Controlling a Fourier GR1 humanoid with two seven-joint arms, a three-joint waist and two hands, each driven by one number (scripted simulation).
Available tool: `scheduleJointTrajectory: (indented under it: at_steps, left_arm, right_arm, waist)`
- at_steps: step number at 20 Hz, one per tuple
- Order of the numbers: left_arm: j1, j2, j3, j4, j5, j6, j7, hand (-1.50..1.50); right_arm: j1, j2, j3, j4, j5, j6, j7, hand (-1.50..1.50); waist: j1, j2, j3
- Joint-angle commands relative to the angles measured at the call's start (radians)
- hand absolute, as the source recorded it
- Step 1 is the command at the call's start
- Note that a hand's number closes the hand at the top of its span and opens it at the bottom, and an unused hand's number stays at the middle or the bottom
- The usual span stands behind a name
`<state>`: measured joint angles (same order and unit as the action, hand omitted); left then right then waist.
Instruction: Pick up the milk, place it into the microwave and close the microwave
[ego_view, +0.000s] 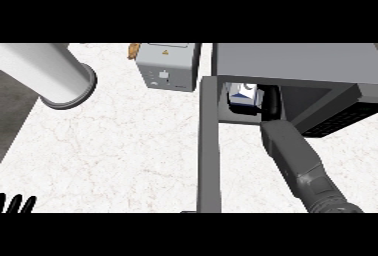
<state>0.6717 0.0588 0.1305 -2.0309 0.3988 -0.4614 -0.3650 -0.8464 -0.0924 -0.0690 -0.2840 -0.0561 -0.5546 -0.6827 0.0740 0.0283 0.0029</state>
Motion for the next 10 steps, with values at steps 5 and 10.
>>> scheduleJointTrajectory:
  at_steps: [5,10]
  left_arm:
    - [-0.022,-0.004,-0.011,0.006,0.006,-0.003,0.013,-1.5]
    - [-0.018,0.006,-0.011,0.002,0.002,-0.022,0.008,-1.5]
  right_arm:
    - [-0.065,-0.061,0.001,0.104,0.052,-0.093,-0.083,1.5]
    - [-0.115,-0.085,0.007,0.134,0.075,-0.132,-0.085,1.5]
  waist:
    - [0.024,0.014,0.001]
    - [0.042,0.019,0.002]
